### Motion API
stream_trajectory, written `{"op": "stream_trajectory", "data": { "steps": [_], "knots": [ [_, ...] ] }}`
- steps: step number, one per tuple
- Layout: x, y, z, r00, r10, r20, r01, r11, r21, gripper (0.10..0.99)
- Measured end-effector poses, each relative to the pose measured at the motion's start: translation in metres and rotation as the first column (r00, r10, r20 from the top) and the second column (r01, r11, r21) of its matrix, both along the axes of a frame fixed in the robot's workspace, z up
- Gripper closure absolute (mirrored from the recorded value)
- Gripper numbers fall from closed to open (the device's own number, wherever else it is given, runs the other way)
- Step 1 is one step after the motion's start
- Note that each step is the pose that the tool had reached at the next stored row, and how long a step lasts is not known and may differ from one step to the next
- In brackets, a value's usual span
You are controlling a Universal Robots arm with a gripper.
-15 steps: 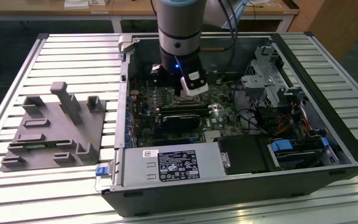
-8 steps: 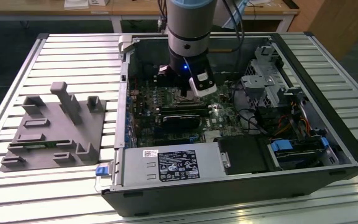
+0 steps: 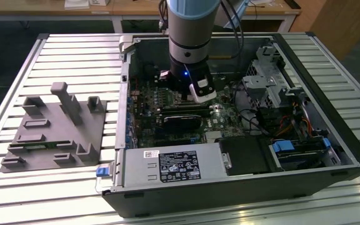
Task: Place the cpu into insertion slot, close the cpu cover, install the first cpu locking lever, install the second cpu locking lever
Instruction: 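Install the second cpu locking lever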
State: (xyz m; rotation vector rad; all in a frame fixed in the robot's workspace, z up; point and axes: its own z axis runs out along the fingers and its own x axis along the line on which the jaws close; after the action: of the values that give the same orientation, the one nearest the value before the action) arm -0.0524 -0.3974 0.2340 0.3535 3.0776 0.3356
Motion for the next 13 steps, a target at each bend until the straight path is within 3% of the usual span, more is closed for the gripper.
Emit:
{"op": "stream_trajectory", "data": {
  "steps": [7,13],
  "knots": [
    [-0.0055,-0.0017,-0.0054,1.0,0.0,0.0,0.0,0.9996,0.027,0.98],
    [-0.0075,-0.0081,-0.0102,1.0,0.0,0.0001,0.0,0.9983,0.058,0.98]
  ]
}}
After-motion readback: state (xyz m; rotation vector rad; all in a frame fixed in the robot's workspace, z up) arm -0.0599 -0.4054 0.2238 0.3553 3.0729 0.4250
